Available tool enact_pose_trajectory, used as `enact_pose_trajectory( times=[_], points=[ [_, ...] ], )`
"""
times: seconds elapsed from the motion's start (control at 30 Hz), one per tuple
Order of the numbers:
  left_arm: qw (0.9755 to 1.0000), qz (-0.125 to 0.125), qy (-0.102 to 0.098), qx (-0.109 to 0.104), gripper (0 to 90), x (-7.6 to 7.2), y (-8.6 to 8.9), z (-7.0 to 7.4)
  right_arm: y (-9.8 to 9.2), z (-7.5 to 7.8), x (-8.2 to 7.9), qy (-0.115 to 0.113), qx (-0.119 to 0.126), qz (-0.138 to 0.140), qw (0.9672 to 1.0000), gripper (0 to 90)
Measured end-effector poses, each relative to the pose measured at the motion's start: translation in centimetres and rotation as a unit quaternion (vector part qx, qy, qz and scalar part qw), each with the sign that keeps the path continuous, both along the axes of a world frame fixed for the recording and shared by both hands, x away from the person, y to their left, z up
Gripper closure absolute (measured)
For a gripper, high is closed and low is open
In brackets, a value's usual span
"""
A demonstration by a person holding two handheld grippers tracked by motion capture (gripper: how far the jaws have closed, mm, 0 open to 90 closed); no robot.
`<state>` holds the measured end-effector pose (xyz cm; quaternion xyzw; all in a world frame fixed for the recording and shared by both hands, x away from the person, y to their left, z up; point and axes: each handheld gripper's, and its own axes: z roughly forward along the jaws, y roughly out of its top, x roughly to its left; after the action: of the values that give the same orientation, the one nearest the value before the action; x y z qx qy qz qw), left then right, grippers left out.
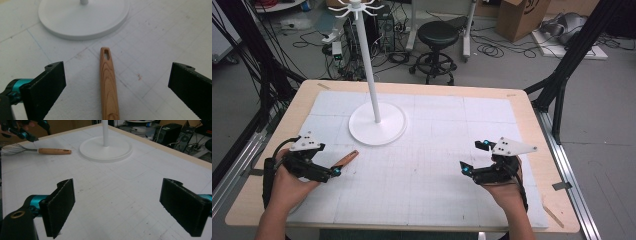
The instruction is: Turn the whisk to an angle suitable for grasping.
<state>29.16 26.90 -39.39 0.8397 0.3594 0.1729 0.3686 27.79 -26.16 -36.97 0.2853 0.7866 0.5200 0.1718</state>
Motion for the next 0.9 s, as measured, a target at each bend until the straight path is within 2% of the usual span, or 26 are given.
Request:
enact_pose_trajectory(
  times=[0.03, 0.07, 0.1, 0.13, 0.17, 0.2, 0.23, 0.27, 0.4, 0.57, 0.63, 0.67, 0.77, 0.8, 0.9],
  points=[
    [1.0000, 0.000, 0.000, 0.000, 1.8, 0.0, 0.0, 0.0, 0.0, 0.0, 0.0, 0.000, 0.000, 0.000, 1.0000, 11.9],
    [0.9997, 0.008, 0.007, 0.021, 1.9, 0.1, -0.3, -0.3, 0.1, -0.1, 0.0, 0.001, -0.003, 0.000, 1.0000, 11.9],
    [0.9997, 0.008, 0.007, 0.021, 2.3, 0.1, -0.3, -0.3, 0.1, -0.1, 0.0, -0.001, -0.005, 0.000, 1.0000, 11.9],
    [0.9994, 0.005, 0.016, 0.032, 5.1, 0.2, -0.4, -0.5, 0.1, -0.1, 0.0, -0.001, -0.005, 0.000, 1.0000, 11.9],
    [0.9994, 0.005, 0.016, 0.032, 10.5, 0.2, -0.4, -0.5, 0.1, -0.1, 0.0, -0.001, -0.004, 0.001, 1.0000, 11.9],
    [0.9991, -0.001, 0.021, 0.037, 10.5, 0.3, -0.5, -0.6, 0.1, -0.1, 0.0, -0.001, -0.004, 0.001, 1.0000, 11.9],
    [0.9985, -0.005, 0.031, 0.045, 19.2, 0.4, -0.7, -0.9, 0.1, -0.1, 0.0, -0.001, -0.005, 0.001, 1.0000, 11.9],
    [0.9985, -0.005, 0.031, 0.045, 20.6, 0.4, -0.7, -0.9, 0.1, -0.1, 0.0, -0.001, -0.005, 0.001, 1.0000, 11.9],
    [0.9964, 0.001, 0.049, 0.070, 24.2, 0.7, -0.8, -1.5, 0.1, -0.2, 0.1, 0.001, -0.006, 0.001, 1.0000, 11.9],
    [0.9956, 0.013, 0.057, 0.074, 29.4, 0.8, -0.5, -1.6, 0.2, -0.2, 0.1, 0.003, -0.010, 0.001, 0.9999, 11.9],
    [0.9948, 0.016, 0.061, 0.080, 36.3, 0.8, -0.2, -1.7, 0.3, -0.2, 0.1, 0.002, -0.011, 0.002, 0.9999, 12.0],
    [0.9945, 0.019, 0.066, 0.080, 36.3, 0.8, -0.2, -1.8, 0.3, -0.2, 0.1, 0.002, -0.011, 0.002, 0.9999, 12.0],
    [0.9913, 0.023, 0.085, 0.098, 43.4, 0.9, -0.1, -2.2, 0.3, -0.3, 0.1, 0.005, -0.011, 0.001, 0.9999, 12.0],
    [0.9913, 0.023, 0.085, 0.098, 44.7, 0.9, -0.1, -2.2, 0.3, -0.3, 0.1, 0.005, -0.011, 0.001, 0.9999, 12.0],
    [0.9891, 0.023, 0.096, 0.109, 47.4, 1.0, -0.3, -2.5, 0.3, -0.3, 0.1, 0.003, -0.012, 0.002, 0.9999, 12.0]
  ],
)
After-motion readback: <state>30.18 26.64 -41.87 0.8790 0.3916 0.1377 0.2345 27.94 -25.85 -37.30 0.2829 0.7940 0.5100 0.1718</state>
